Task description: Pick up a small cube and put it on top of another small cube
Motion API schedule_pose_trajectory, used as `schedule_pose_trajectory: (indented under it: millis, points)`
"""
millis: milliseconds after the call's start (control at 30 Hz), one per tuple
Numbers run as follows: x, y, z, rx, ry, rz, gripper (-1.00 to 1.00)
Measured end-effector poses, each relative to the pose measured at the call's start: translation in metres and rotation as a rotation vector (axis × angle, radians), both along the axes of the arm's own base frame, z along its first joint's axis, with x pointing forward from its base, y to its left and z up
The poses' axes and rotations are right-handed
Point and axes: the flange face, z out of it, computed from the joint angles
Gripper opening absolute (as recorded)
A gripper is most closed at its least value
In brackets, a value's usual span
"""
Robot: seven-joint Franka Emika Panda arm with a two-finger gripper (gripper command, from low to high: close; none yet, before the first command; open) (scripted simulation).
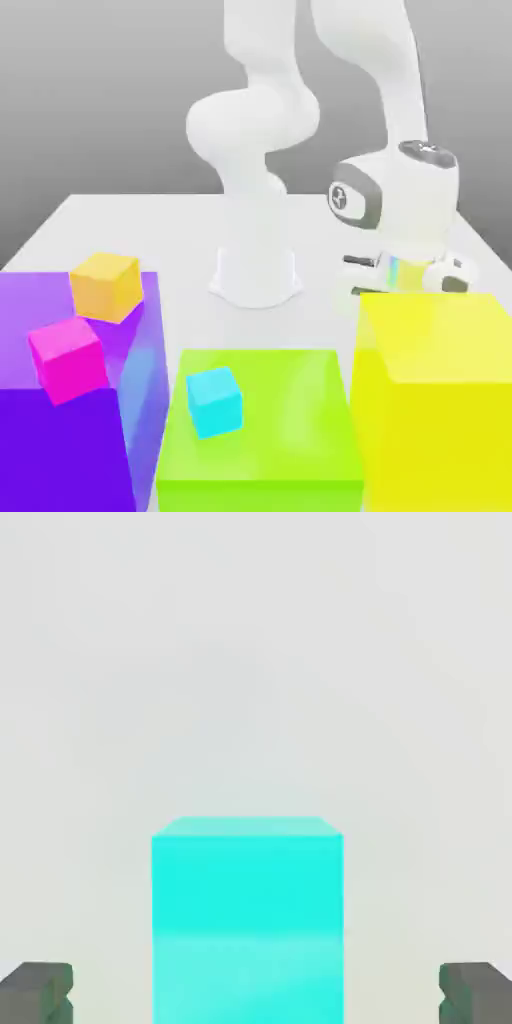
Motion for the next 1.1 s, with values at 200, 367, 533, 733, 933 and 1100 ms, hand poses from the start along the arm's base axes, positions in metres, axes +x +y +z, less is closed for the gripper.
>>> schedule_pose_trajectory:
  millis: [200, 367, 533, 733, 933, 1100]
  points:
    - [-0.004, -0.001, -0.031, -0.002, 0.005, -0.002, -1.0]
    - [-0.005, -0.002, -0.034, -0.003, 0.008, -0.003, -1.0]
    - [-0.001, 0.0, -0.011, -0.001, 0.002, 0.0, -1.0]
    - [-0.003, -0.001, 0.023, -0.001, 0.005, -0.001, -1.0]
    - [0.013, 0.042, 0.049, 0.022, 0.015, -0.008, -1.0]
    - [0.033, 0.115, 0.107, 0.125, -0.008, -0.017, -1.0]
